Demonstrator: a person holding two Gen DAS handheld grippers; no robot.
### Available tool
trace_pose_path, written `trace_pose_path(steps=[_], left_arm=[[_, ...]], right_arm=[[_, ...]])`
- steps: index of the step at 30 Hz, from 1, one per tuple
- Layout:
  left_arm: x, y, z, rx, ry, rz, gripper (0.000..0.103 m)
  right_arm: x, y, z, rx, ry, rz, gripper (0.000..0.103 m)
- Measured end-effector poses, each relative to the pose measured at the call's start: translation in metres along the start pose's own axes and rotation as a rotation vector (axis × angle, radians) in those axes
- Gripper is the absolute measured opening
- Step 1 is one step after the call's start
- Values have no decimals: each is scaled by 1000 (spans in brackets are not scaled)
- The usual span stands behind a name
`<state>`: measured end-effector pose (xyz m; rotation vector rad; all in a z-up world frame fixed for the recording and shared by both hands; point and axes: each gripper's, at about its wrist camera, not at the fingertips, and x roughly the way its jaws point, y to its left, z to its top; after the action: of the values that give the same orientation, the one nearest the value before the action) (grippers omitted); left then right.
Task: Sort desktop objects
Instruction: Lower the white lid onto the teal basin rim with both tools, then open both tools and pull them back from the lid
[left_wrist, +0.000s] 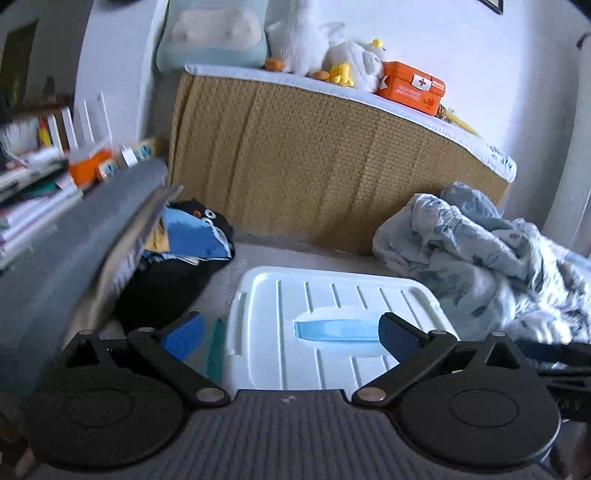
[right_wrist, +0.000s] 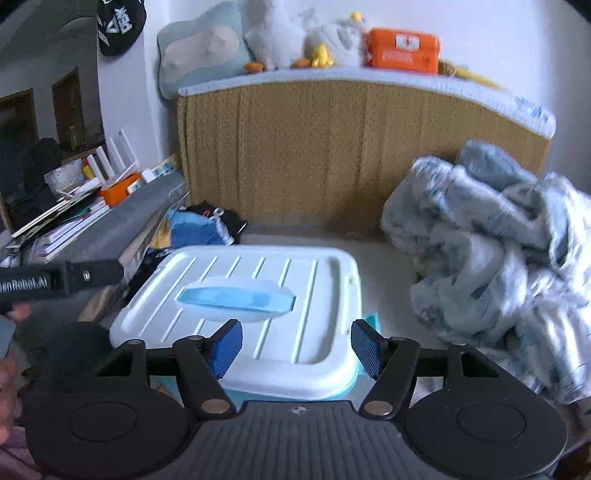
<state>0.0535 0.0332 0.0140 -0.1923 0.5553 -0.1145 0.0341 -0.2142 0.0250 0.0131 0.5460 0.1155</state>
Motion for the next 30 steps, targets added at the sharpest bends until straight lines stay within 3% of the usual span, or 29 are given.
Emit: trace_pose_path(steps=[8, 10, 13, 14, 16, 18, 21, 30], left_arm=[[-30, -30, -20, 107, -31, 141, 103], [-42, -33, -24, 109, -46, 146, 103], [-67, -32, -34, 119, -92, 93, 103], [-70, -32, -37, 121, -89, 79, 103], [-72, -32, -44, 126, -67, 69, 103], [-63, -38, -51, 149, -22, 121, 103], [-52, -49, -56, 212, 19, 188, 103], [-60, -51, -59, 197, 11, 176, 103]], right_arm=[[-23, 21, -7, 31, 3, -70, 69], [-33, 24, -14, 44, -26, -113, 69], [-51, 28, -25, 49, -75, -152, 69], [-59, 30, -28, 43, -92, -157, 70], [-67, 38, -36, 4, -112, -178, 82], [-68, 47, -45, -47, -114, -201, 82], [-64, 53, -49, -64, -88, -179, 82], [-62, 46, -49, 8, -36, -136, 82]])
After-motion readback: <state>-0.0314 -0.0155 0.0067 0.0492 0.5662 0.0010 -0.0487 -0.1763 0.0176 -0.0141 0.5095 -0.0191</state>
